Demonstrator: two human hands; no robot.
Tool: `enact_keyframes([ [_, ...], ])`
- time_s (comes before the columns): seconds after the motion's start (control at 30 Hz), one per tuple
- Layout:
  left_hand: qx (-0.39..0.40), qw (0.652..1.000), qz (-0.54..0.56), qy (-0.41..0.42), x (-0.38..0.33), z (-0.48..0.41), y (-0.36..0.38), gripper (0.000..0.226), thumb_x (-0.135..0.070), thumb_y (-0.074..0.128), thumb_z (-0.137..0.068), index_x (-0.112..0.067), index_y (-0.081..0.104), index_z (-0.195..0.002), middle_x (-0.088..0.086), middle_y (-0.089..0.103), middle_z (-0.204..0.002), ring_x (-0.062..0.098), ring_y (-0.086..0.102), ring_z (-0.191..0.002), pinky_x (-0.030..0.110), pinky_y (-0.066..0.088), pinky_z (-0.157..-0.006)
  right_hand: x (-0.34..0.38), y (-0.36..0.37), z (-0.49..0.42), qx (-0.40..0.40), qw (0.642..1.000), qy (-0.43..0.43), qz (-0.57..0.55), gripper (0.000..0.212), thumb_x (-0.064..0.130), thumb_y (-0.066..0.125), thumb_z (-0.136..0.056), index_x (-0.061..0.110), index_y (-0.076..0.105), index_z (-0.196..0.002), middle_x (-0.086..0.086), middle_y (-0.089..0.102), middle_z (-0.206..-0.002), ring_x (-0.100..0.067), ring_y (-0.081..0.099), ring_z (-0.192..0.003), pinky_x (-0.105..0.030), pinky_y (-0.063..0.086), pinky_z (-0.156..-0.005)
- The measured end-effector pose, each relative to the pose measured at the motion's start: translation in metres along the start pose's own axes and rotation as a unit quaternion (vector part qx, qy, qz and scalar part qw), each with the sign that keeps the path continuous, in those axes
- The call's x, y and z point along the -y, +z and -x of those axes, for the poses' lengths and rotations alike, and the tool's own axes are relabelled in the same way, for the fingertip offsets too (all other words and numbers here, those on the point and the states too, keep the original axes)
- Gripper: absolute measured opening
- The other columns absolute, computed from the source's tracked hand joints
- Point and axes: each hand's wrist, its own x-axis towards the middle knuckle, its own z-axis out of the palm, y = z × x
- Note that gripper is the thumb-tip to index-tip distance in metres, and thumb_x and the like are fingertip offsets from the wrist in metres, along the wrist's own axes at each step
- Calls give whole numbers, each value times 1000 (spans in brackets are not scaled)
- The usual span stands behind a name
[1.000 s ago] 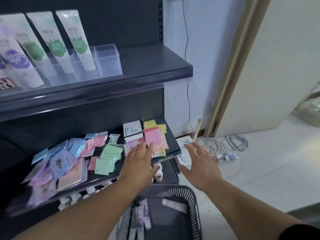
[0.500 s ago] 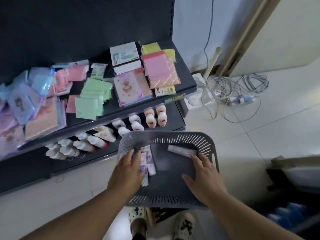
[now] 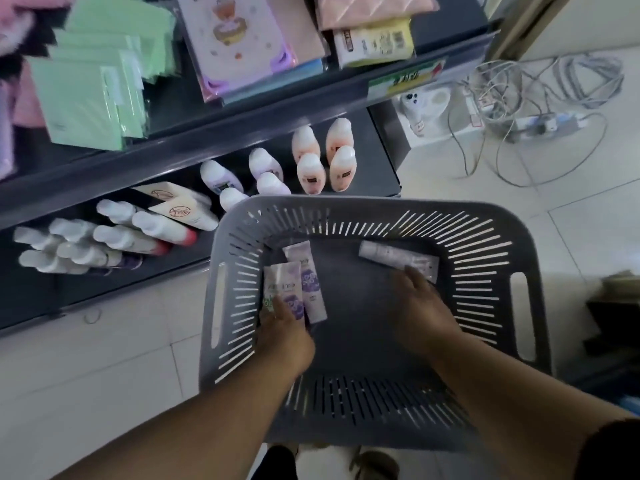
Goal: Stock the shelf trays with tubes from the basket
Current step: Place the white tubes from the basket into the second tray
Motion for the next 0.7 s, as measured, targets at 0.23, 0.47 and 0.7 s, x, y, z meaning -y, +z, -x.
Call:
enact_keyframes([
  [0.23, -5, 999, 21, -31, 2, -24, 10, 89, -25, 56, -90, -7, -8, -150, 20, 13, -152, 34, 24, -138, 41, 25, -113, -17, 3, -52, -20, 997, 55, 55, 93, 33, 67, -83, 29, 6, -153, 2, 6, -161, -27, 6, -147, -45, 16, -119],
  [0.47, 2, 999, 50, 5, -2, -32, 9, 76, -17, 56, -89, -33, 13, -149, 15, 26, -142, 33, 35, -129, 41, 35, -107, -3, 26, -45, 27, 996, 78, 45, 68, 26, 64, -86, 28, 25, -142, -6, 39, -141, -31, 46, -124, -46, 44, -99],
  [0.7, 16, 996, 12, 88, -15, -31, 24, 74, -10, 48, -91, -35, 12, -151, 21, 35, -140, 39, 44, -121, 41, 43, -96, 3, 39, -43, 10, 993, 102, -59, 45, 24, 55, -91, 28, 36, -132, -9, 55, -125, -30, 57, -110, -37, 47, -84],
])
